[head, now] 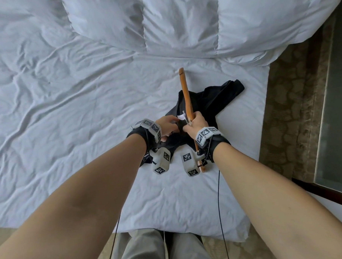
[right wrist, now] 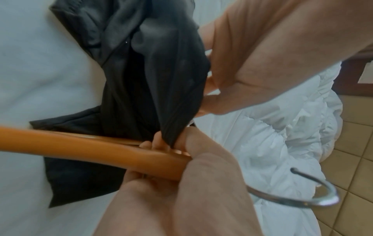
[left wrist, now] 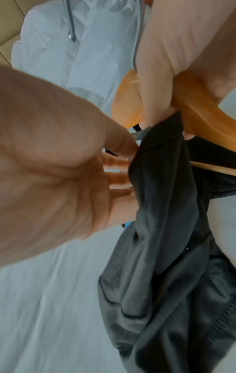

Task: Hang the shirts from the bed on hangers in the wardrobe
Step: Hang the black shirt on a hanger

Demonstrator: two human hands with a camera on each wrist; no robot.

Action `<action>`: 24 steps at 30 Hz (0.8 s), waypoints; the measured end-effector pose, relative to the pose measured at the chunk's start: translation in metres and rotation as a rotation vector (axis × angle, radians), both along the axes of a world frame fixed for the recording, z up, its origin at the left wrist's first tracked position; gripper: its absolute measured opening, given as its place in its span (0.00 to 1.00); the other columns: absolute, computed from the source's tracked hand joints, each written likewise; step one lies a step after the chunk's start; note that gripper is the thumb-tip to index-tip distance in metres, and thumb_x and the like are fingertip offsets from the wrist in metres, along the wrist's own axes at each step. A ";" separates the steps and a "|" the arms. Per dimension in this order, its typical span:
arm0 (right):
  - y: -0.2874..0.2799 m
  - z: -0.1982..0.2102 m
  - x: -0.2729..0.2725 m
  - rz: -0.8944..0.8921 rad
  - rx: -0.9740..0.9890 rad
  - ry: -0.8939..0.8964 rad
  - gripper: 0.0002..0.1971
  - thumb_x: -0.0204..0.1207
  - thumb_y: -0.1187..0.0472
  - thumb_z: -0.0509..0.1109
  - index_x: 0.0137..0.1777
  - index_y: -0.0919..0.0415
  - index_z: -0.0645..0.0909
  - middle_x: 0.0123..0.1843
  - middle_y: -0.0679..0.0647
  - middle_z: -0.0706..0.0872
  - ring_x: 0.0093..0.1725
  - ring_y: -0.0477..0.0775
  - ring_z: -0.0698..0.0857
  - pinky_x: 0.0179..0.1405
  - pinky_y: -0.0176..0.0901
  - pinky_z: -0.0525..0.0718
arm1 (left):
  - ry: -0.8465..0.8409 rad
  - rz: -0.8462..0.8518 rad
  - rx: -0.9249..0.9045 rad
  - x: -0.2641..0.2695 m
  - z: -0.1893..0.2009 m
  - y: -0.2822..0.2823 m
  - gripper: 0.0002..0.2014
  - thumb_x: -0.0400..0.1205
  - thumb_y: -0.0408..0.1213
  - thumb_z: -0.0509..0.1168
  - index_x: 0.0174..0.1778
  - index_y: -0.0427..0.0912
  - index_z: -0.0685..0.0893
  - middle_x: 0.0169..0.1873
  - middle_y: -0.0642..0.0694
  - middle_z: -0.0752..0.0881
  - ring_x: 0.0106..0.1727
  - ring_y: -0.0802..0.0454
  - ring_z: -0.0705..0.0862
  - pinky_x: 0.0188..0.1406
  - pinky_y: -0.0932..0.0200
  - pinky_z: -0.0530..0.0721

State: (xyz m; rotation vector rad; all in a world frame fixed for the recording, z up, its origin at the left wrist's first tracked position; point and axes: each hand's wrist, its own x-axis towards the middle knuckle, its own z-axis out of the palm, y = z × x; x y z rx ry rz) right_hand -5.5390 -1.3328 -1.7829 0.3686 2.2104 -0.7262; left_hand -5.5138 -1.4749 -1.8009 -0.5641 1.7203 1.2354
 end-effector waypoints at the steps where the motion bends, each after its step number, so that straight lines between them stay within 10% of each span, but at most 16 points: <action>1: 0.001 0.001 0.001 -0.005 -0.014 0.001 0.19 0.75 0.66 0.73 0.62 0.57 0.72 0.40 0.48 0.78 0.38 0.50 0.81 0.43 0.45 0.77 | -0.012 0.041 -0.014 -0.002 0.001 0.000 0.23 0.83 0.33 0.64 0.74 0.52 0.74 0.45 0.41 0.82 0.41 0.47 0.81 0.30 0.59 0.81; 14: 0.012 0.096 0.000 -0.101 -0.209 0.175 0.15 0.67 0.74 0.69 0.50 0.57 0.78 0.43 0.47 0.81 0.44 0.54 0.82 0.53 0.49 0.82 | 0.058 0.180 0.025 -0.017 0.091 0.002 0.28 0.87 0.35 0.60 0.82 0.48 0.57 0.50 0.40 0.83 0.37 0.50 0.83 0.39 0.48 0.89; 17: 0.009 0.137 -0.002 -0.052 -0.224 0.231 0.15 0.66 0.75 0.68 0.50 0.59 0.80 0.44 0.51 0.82 0.44 0.56 0.82 0.50 0.48 0.83 | 0.095 0.245 0.048 -0.023 0.127 0.002 0.28 0.88 0.34 0.59 0.82 0.49 0.57 0.54 0.41 0.83 0.44 0.44 0.86 0.48 0.38 0.90; 22: 0.002 0.214 -0.001 -0.023 -0.289 0.327 0.15 0.65 0.75 0.65 0.47 0.59 0.82 0.41 0.52 0.84 0.47 0.63 0.85 0.48 0.50 0.86 | 0.316 0.116 -0.088 -0.025 0.180 -0.006 0.31 0.85 0.30 0.63 0.84 0.51 0.63 0.79 0.43 0.70 0.70 0.40 0.80 0.36 0.49 0.92; 24: -0.002 0.248 0.001 -0.031 -0.333 0.404 0.13 0.61 0.70 0.65 0.43 0.57 0.83 0.38 0.51 0.85 0.47 0.62 0.86 0.47 0.52 0.86 | 0.461 -0.019 -0.136 -0.026 0.203 -0.010 0.29 0.84 0.30 0.66 0.82 0.50 0.69 0.79 0.43 0.71 0.74 0.42 0.76 0.59 0.46 0.86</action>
